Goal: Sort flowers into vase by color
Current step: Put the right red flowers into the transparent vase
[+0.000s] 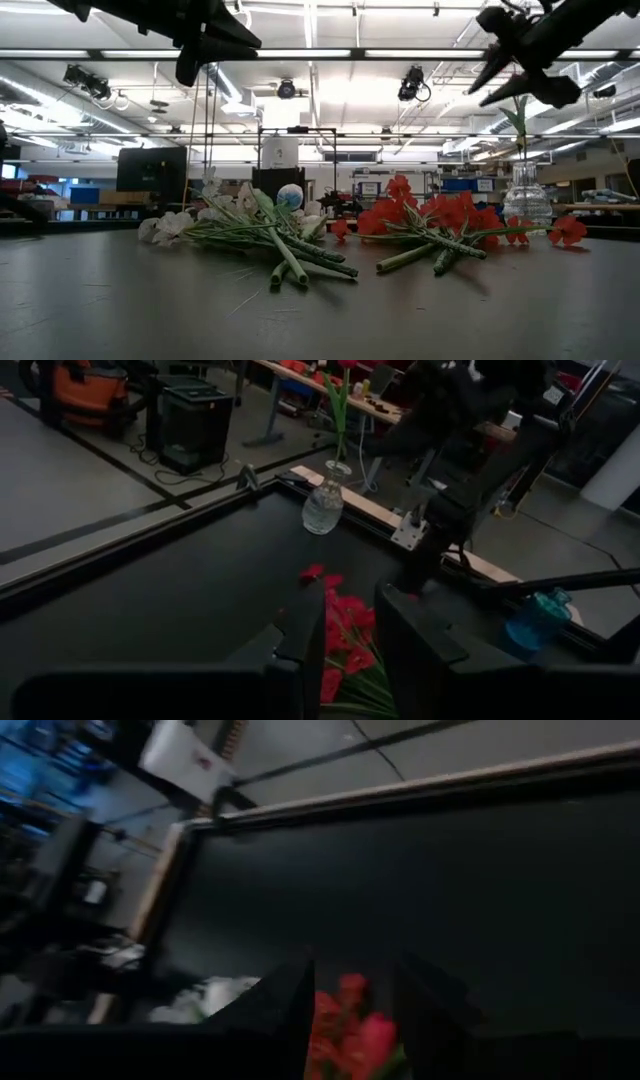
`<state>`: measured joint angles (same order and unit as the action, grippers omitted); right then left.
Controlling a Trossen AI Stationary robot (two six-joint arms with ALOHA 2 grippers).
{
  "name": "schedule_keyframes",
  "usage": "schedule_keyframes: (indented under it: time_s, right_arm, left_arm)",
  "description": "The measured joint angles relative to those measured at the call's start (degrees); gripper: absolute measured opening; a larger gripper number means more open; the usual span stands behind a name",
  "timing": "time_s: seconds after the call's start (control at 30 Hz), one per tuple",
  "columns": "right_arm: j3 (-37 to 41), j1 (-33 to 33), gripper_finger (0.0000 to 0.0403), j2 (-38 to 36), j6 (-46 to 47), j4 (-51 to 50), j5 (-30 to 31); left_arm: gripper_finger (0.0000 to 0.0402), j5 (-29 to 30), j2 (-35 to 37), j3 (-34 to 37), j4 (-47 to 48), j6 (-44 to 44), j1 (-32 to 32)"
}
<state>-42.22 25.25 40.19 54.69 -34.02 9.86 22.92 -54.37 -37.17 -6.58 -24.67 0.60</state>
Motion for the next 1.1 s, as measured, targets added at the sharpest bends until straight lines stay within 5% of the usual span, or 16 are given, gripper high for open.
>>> schedule_keyframes:
  time_s: [0.63,1.1]
  right_arm:
    - [0.0,-24.3,0.0111,26.9,26.8,6.5,-4.5]
    - [0.0,-35.1,0.0176,41.8,48.0,9.9,-7.4]
  left_arm:
    - [0.0096,0.0,0.0,0.0,5.3,1.4,0.0]
    - [0.0115,0.0,0.0,0.0,12.7,2.3,2.0]
